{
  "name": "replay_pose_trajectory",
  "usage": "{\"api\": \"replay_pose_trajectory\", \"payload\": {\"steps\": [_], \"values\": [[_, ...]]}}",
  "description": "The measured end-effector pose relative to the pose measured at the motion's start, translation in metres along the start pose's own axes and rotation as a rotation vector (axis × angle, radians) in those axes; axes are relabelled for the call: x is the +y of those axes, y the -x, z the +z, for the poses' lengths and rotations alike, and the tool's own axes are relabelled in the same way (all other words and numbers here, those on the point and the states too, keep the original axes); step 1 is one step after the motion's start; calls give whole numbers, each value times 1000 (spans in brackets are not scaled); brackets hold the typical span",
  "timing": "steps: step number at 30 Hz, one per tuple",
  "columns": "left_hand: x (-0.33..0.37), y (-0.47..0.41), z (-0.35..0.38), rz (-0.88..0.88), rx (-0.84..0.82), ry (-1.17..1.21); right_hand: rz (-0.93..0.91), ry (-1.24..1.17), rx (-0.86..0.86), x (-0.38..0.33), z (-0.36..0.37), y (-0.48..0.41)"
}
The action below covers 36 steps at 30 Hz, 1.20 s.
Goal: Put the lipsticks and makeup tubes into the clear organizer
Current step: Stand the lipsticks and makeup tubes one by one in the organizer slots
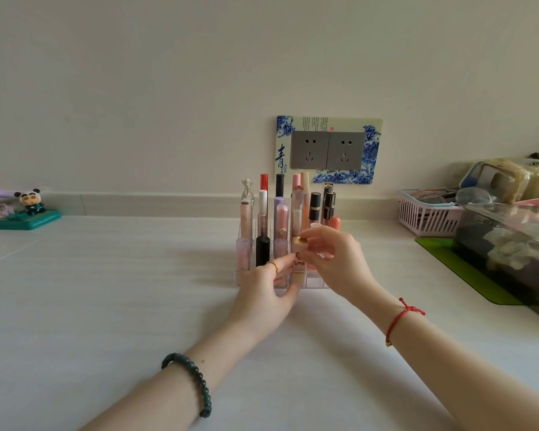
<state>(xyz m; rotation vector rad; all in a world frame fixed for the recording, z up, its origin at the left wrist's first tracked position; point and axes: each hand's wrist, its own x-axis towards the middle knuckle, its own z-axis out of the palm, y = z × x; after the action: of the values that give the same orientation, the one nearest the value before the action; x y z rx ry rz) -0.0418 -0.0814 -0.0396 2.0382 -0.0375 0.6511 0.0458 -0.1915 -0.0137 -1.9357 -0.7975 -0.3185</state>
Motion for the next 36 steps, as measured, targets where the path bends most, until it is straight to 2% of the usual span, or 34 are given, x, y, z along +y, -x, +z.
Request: {"api": "replay_pose_trajectory", "payload": {"steps": [17,24,29,33,36], "values": [[0,0,-1,5,43,-5,-20,18,69,2,-5,3],[0,0,-1,45,98,12,-58,-7,213,6,-37,-8],[6,3,4,262,50,-194,1,37,233,30,-64,-14],[11,1,14,437,-106,-340,64,146,140,58,-74,-11],[22,-6,25,613,-161,-656,125,198,49,74,-75,-13]]}}
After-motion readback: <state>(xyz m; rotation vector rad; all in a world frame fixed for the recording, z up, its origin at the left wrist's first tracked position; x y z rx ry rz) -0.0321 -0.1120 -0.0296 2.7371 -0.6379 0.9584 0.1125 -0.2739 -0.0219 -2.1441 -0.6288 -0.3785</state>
